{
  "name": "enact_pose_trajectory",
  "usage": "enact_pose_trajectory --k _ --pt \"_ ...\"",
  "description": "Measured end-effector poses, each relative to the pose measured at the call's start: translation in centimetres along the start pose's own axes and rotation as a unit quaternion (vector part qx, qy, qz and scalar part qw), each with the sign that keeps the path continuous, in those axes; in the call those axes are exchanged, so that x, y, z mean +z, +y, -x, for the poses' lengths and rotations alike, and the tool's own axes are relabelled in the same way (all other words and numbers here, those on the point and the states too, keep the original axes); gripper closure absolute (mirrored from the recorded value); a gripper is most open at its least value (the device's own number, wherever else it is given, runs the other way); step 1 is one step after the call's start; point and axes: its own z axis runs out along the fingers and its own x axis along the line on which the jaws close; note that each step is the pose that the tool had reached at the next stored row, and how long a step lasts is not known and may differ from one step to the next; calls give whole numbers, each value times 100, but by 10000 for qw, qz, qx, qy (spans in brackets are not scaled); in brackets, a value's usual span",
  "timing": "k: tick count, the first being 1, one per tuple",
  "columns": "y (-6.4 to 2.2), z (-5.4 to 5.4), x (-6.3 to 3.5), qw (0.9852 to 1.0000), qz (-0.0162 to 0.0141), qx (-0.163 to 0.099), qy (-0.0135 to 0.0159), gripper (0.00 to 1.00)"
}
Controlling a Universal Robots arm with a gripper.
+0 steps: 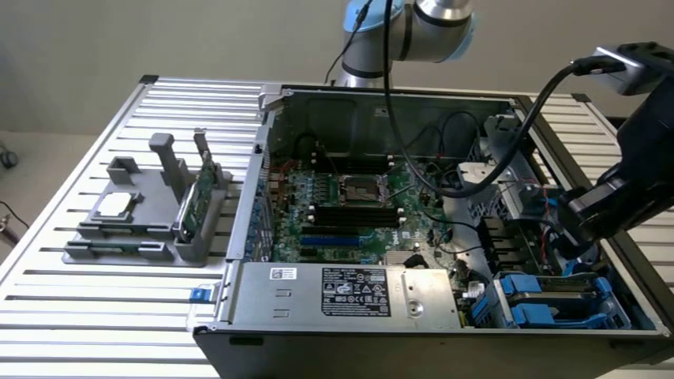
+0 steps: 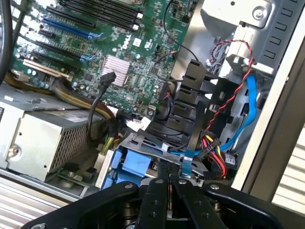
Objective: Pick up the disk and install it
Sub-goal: 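Insert the first disk wire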
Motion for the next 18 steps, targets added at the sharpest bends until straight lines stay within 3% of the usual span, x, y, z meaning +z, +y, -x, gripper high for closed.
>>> enact_pose_trajectory --k 5,9,13,18 --pt "0 0 0 9993 12 384 -16 89" --pt "0 0 0 9975 23 699 -29 89" --pt "0 0 0 9948 33 1013 -42 89" --pt "0 0 -1 9900 46 1406 -58 89"
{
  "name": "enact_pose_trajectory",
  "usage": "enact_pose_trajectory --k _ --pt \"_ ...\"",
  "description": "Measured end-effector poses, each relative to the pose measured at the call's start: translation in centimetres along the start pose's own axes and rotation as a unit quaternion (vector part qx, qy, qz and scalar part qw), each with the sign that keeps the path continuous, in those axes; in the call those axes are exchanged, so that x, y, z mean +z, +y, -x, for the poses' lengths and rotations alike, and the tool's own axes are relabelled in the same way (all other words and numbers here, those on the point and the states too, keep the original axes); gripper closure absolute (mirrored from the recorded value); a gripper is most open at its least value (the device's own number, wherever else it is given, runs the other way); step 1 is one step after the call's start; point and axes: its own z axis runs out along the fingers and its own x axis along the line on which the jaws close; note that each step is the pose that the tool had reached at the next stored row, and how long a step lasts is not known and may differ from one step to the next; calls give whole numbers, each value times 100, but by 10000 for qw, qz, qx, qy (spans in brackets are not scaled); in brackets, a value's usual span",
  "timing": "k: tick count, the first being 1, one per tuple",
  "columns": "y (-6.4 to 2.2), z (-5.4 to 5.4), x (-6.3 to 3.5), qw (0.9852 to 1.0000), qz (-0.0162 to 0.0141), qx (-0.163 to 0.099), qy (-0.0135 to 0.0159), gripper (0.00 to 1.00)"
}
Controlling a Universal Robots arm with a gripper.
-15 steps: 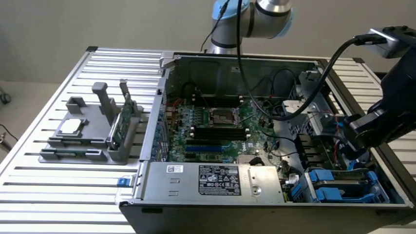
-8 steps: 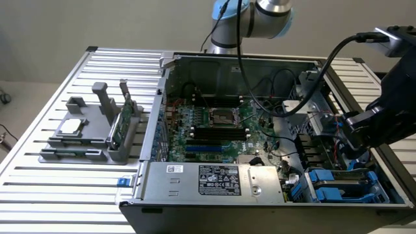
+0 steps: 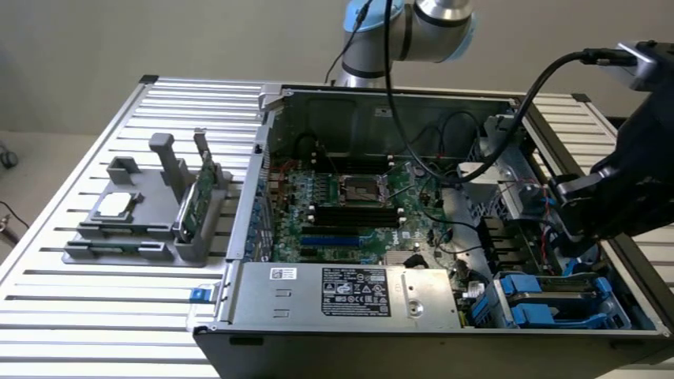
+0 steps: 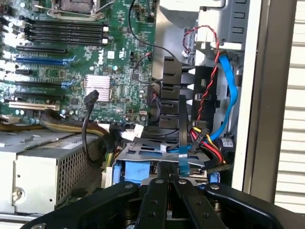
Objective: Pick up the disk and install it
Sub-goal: 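Insert the first disk wire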
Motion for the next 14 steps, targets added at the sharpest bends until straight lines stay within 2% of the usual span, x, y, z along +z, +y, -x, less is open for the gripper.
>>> enact_pose_trajectory --k 7,14 --pt "3 -2 -76 9989 17 471 -19 89" --pt "10 -8 -239 9961 38 881 -36 89"
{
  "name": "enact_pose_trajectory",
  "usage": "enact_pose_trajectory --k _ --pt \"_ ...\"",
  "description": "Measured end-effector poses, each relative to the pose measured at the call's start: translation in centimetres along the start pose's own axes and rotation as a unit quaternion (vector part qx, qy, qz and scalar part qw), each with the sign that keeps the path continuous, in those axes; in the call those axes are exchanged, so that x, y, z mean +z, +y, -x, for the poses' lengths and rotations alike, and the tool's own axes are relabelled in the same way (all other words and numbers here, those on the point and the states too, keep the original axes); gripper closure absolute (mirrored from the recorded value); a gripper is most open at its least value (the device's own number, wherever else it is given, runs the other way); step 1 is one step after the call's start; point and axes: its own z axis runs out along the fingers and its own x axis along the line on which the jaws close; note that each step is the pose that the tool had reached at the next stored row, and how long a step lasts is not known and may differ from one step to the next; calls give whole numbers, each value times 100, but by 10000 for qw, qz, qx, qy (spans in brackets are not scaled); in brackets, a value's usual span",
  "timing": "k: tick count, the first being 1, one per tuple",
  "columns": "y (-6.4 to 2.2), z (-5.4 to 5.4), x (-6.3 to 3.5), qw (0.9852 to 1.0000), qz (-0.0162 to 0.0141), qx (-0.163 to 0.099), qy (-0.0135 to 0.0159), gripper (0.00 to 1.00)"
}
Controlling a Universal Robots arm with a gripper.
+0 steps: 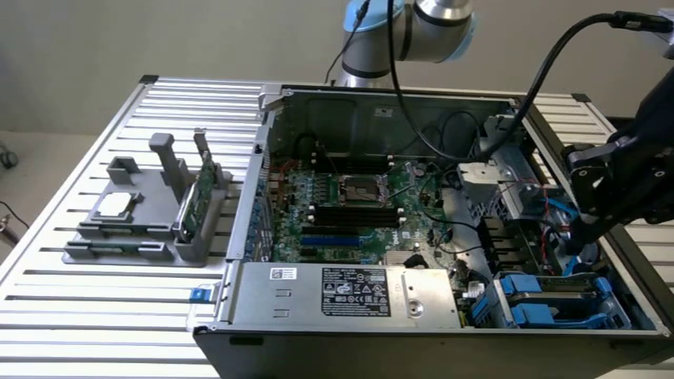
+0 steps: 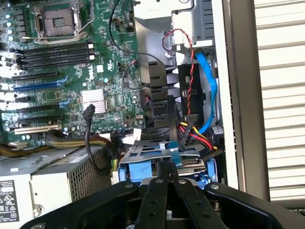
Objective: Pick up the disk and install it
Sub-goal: 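Insert the first disk wire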
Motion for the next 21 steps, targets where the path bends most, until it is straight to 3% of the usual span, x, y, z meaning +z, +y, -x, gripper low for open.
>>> enact_pose_trajectory --k 4,11,17,21 --pt "3 -3 -71 9997 9 245 -10 89" --pt "3 -2 -77 9974 24 717 -31 89" --pt "10 37 -79 9960 29 893 -38 89" --pt "9 42 -75 9937 38 1121 -48 89"
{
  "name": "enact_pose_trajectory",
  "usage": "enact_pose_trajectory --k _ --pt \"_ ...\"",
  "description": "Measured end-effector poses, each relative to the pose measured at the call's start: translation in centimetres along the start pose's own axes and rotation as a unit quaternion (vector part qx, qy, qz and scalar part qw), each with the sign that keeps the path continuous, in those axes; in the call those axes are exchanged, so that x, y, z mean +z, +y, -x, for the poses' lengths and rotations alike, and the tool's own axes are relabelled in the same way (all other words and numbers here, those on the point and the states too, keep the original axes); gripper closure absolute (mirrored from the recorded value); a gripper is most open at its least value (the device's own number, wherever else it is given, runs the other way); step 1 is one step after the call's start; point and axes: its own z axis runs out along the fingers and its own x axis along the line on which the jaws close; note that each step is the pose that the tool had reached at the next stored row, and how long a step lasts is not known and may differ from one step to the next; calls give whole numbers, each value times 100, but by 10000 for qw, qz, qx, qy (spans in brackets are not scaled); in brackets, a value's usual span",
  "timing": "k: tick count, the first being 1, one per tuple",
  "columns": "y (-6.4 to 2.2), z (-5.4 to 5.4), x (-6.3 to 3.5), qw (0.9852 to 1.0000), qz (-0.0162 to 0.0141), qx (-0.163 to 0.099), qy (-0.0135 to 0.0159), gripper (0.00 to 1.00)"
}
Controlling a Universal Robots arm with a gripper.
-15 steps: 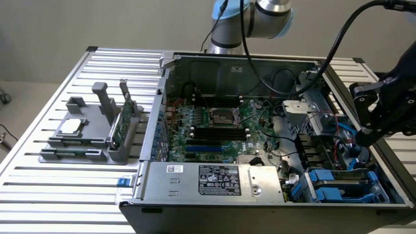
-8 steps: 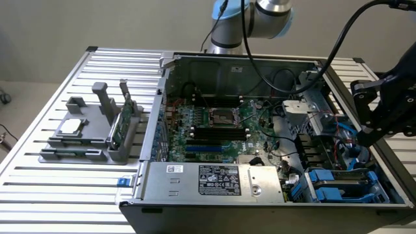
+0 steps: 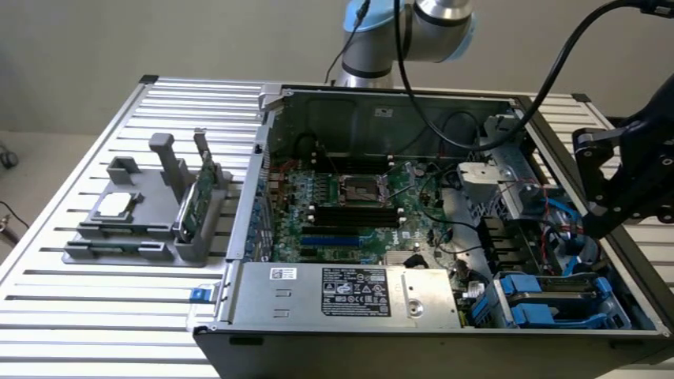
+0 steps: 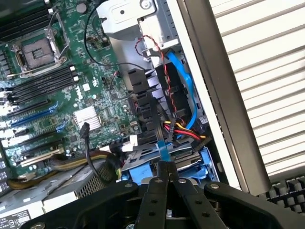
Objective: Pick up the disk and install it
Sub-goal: 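Insert the first disk wire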
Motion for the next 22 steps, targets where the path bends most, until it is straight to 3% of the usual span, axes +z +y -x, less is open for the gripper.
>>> enact_pose_trajectory --k 6,13,18,22 --pt "0 1 7 9990 14 439 -19 89" --pt "8 14 28 9964 21 842 -40 89" --pt "15 23 58 9946 -19 1035 -112 89" --pt "22 28 76 9930 -62 1166 -205 89"
